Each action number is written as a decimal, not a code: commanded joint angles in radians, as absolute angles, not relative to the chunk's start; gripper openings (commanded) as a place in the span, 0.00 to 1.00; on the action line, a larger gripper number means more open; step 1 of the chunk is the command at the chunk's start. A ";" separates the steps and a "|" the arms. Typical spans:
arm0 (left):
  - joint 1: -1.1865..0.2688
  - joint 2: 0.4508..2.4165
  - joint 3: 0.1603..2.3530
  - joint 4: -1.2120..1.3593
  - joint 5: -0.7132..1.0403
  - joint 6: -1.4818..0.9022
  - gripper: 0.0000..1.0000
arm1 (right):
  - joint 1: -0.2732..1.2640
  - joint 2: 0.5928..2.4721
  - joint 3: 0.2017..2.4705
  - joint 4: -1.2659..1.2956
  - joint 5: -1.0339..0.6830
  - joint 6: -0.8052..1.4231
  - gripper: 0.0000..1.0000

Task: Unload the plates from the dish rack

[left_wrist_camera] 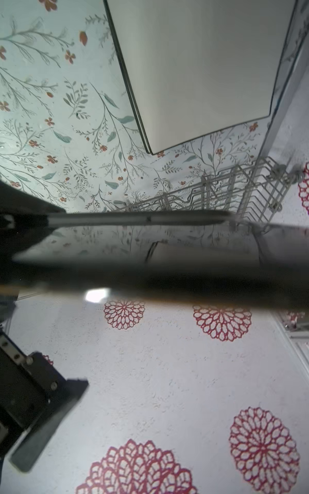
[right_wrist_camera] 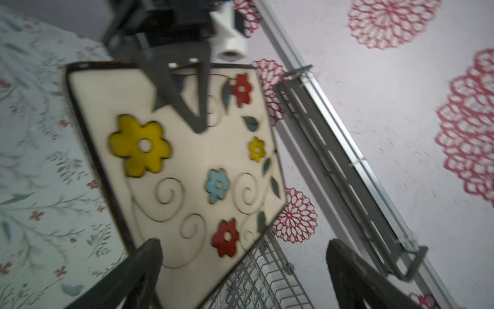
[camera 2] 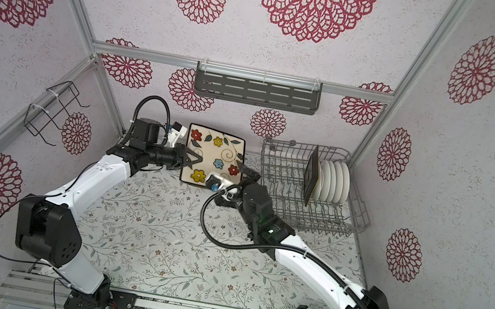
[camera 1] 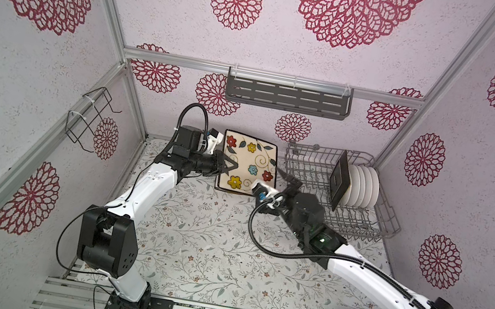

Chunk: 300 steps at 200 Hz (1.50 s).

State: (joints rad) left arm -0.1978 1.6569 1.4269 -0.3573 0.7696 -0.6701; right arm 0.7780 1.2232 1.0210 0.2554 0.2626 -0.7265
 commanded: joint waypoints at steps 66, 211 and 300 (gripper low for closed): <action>-0.169 1.817 1.587 -0.365 0.788 -0.541 0.00 | 0.491 1.056 1.077 0.042 0.102 -0.081 0.97; -0.107 2.035 1.713 -0.308 0.799 -0.571 0.00 | 0.291 0.869 0.834 -0.048 -0.098 0.259 0.94; -0.077 2.122 1.785 -0.278 0.812 -0.591 0.00 | 0.248 0.894 0.826 -0.018 -0.135 0.268 0.94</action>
